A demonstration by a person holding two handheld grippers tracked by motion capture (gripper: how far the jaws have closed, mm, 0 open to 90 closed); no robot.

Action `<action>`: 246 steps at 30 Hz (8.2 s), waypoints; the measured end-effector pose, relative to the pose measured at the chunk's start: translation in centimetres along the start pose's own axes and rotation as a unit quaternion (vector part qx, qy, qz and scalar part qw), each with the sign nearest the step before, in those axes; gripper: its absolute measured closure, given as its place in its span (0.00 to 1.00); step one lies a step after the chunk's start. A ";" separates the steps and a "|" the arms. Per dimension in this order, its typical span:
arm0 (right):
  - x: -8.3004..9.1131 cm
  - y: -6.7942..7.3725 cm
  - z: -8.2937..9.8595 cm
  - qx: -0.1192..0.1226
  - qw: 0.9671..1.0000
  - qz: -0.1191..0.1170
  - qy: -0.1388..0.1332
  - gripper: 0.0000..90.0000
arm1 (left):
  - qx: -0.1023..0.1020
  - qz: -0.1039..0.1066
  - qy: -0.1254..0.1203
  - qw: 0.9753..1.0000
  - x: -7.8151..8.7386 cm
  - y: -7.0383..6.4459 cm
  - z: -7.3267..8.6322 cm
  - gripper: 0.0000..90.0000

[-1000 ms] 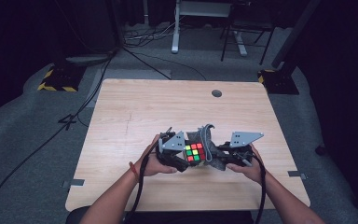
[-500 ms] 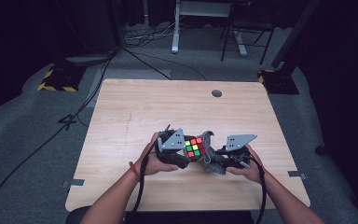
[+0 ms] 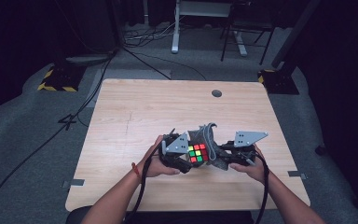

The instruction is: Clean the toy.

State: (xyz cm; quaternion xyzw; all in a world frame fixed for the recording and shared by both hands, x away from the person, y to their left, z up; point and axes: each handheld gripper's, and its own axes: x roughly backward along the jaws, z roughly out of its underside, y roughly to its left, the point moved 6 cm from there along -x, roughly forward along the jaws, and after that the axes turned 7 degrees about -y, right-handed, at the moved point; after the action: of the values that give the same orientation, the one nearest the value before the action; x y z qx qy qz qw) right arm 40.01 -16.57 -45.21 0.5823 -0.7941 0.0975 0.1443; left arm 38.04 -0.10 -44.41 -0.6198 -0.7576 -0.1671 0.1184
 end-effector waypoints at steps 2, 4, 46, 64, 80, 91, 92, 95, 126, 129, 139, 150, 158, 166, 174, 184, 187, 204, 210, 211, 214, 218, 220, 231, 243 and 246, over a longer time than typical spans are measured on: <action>-0.3 -0.3 0.5 -0.004 1.000 0.001 0.013 0.86 | -0.005 0.002 -0.007 1.000 0.0 -0.3 -0.4 0.38; -0.5 -0.4 0.9 -0.006 1.000 0.000 0.024 0.86 | -0.008 0.000 -0.010 1.000 0.1 -0.4 -0.7 0.38; 1.0 -3.0 5.7 0.006 0.985 0.058 0.163 0.83 | 0.038 -0.015 0.054 0.998 -2.0 2.6 5.4 0.37; 1.8 -3.4 7.5 -0.014 0.984 0.072 0.162 0.72 | 0.064 0.002 0.089 0.994 -1.3 1.6 7.1 0.36; 3.8 -3.1 4.2 -0.008 0.990 0.115 0.079 0.39 | 0.063 -0.002 0.132 0.989 1.7 0.0 7.7 0.31; 2.3 -0.1 3.1 0.027 0.995 0.073 0.062 0.47 | 0.052 0.022 0.152 0.987 1.9 -1.9 8.2 0.41; 1.9 0.3 3.1 0.028 0.995 0.068 0.063 0.47 | 0.051 0.023 0.151 0.987 1.9 -2.1 8.2 0.42; 0.6 1.3 3.7 0.031 0.996 0.045 0.077 0.47 | 0.052 0.038 0.150 0.987 2.2 -2.8 8.2 0.43; -4.0 3.8 4.9 0.056 0.991 -0.008 0.117 0.45 | 0.034 0.083 0.140 0.986 -0.7 -0.5 7.7 0.24; -4.0 3.8 4.8 0.054 0.992 -0.009 0.113 0.45 | 0.029 0.082 0.144 0.986 -0.6 -0.6 7.8 0.25; -4.3 3.6 4.7 0.055 0.992 0.005 0.111 0.46 | 0.035 0.073 0.148 0.986 -0.7 -0.4 8.0 0.24; -4.5 3.4 4.5 0.050 0.994 0.024 0.098 0.49 | 0.049 0.070 0.144 0.986 -0.2 0.4 8.2 0.26; -4.9 3.1 4.8 0.046 0.993 0.026 0.105 0.50 | 0.052 0.076 0.147 0.985 -0.7 0.9 8.2 0.18; -5.2 2.9 4.5 0.050 0.993 0.025 0.107 0.48 | 0.045 0.064 0.153 0.985 -0.7 0.5 8.4 0.26; -5.6 2.7 3.8 0.051 0.994 0.031 0.092 0.47 | 0.049 0.057 0.154 0.985 -0.1 0.8 8.8 0.27; -6.8 3.2 2.4 0.066 0.995 0.031 0.074 0.49 | 0.042 0.049 0.181 0.981 1.0 1.1 9.8 0.27; -7.3 3.4 1.9 0.070 0.995 0.029 0.071 0.49 | 0.044 0.051 0.192 0.979 1.3 1.2 10.1 0.28; -10.8 3.9 -1.1 0.088 0.993 -0.003 0.074 0.61 | 0.066 0.045 0.215 0.973 2.1 1.6 11.3 0.18; -12.1 3.5 -1.0 0.082 0.993 0.000 0.089 0.63 | 0.069 0.034 0.200 0.977 2.8 1.8 11.1 0.19; -12.3 3.6 -0.9 0.084 0.992 -0.002 0.094 0.63 | 0.066 0.030 0.193 0.978 3.0 1.9 11.0 0.20; -12.7 3.7 -1.0 0.082 0.992 0.001 0.092 0.64 | 0.074 0.025 0.188 0.979 3.7 2.0 10.9 0.21; -13.0 3.7 -1.1 0.071 0.993 -0.005 0.092 0.64 | 0.072 0.022 0.186 0.980 4.0 1.9 10.9 0.20; -13.1 3.8 -1.1 0.074 0.993 -0.003 0.094 0.63 | 0.074 0.017 0.184 0.980 4.1 1.9 10.9 0.20; -11.0 2.6 0.0 0.051 0.993 0.008 0.105 0.54 | 0.084 -0.048 0.179 0.979 6.0 1.4 11.1 0.22; -7.3 1.7 1.3 0.047 0.992 0.023 0.118 0.52 | 0.124 -0.113 0.172 0.971 8.5 3.9 12.4 0.18; -5.7 1.0 1.8 0.042 0.991 0.037 0.123 0.51 | 0.132 -0.115 0.172 0.970 8.1 4.5 12.5 0.20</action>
State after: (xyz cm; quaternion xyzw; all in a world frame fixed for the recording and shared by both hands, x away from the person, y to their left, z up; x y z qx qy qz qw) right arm 40.47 -11.80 -48.86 0.5417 -0.7866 0.2068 0.2123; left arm 41.16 12.93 -52.21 -0.4695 -0.8074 -0.1824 0.3072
